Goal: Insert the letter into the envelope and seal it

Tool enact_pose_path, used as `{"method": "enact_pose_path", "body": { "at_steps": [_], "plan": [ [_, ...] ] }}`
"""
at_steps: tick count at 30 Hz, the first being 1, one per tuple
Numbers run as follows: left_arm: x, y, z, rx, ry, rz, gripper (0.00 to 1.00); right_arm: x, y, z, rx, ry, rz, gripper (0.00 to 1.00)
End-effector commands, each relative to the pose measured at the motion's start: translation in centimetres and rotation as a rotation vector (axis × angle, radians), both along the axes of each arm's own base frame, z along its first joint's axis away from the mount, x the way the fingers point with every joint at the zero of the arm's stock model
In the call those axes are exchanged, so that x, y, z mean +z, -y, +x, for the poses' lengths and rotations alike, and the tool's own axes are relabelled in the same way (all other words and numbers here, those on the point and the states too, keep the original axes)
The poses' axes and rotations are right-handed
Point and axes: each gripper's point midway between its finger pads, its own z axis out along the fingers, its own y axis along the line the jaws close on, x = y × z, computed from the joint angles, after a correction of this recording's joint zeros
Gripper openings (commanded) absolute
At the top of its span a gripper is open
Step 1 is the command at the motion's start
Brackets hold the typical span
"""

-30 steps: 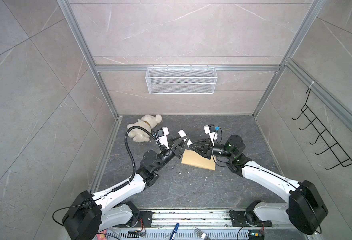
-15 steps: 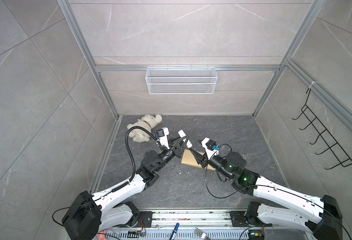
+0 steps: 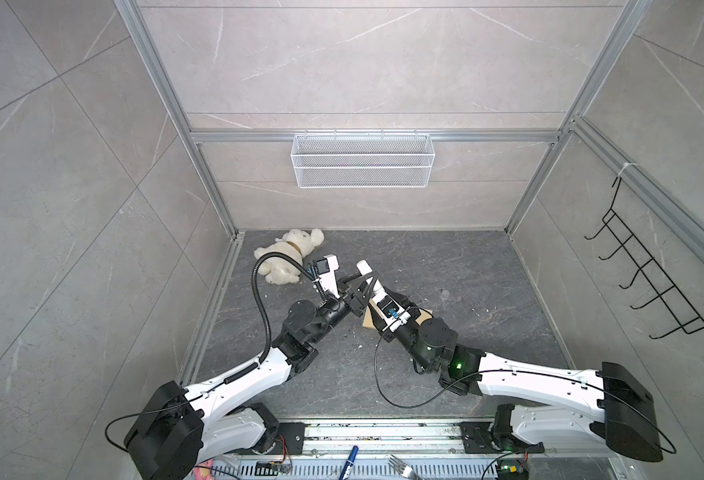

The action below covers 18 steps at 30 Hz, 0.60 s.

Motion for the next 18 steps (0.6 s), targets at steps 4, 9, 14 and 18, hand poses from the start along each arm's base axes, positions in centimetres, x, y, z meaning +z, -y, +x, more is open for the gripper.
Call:
{"method": "enact_pose_path", "body": {
  "at_steps": [4, 9, 14, 18],
  "plan": [
    [2.93, -0.59, -0.44, 0.014, 0.073, -0.058, 0.0, 2.92, 0.41, 0.43, -0.055, 0.048, 0.084, 0.49],
    [2.98, -0.61, -0.49, 0.013, 0.074, -0.06, 0.0, 2.83, 0.22, 0.47, -0.053, 0.043, 0.079, 0.41],
    [2.95, -0.66, -0.57, 0.012, 0.073, -0.06, 0.0, 2.45, -0.17, 0.69, -0.056, 0.031, 0.061, 0.35],
    [2.97, -0.75, -0.65, 0.012, 0.074, -0.061, 0.0, 2.46, -0.17, 0.71, -0.057, 0.028, 0.067, 0.24]
  ]
}}
